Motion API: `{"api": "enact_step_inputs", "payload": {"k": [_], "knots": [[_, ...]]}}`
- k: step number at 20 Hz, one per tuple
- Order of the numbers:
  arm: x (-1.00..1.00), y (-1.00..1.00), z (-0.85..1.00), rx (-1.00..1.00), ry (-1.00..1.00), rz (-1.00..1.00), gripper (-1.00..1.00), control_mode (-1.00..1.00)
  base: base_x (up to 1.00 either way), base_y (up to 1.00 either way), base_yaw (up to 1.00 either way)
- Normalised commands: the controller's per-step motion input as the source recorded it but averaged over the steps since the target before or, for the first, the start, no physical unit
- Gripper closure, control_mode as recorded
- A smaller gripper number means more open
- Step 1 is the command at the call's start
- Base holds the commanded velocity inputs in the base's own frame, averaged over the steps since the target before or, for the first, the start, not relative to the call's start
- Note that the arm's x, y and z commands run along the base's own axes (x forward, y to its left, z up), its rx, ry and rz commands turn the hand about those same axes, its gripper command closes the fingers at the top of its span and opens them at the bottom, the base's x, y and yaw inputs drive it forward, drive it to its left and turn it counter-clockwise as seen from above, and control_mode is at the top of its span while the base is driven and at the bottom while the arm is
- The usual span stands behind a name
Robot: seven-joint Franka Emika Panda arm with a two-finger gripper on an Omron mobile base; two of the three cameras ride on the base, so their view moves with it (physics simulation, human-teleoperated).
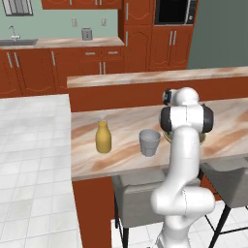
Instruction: There are two ice cubes in the ice bowl. Place both ice cubes in the glass cup.
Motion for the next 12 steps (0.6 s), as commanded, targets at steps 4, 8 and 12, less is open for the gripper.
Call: {"api": "enact_step_inputs", "payload": {"k": [4, 8, 12], "knots": [[-0.44, 0.00, -0.01, 0.00, 0.03, 0.00, -1.00, -1.00, 0.00, 0.00, 0.00], [-0.25, 0.00, 0.00, 0.00, 0.00, 0.00, -1.00, -1.00, 0.00, 0.00, 0.00], [-0.05, 0.04, 0.00, 0.00, 0.00, -0.01, -1.00, -1.00, 0.00, 0.00, 0.00]]}}
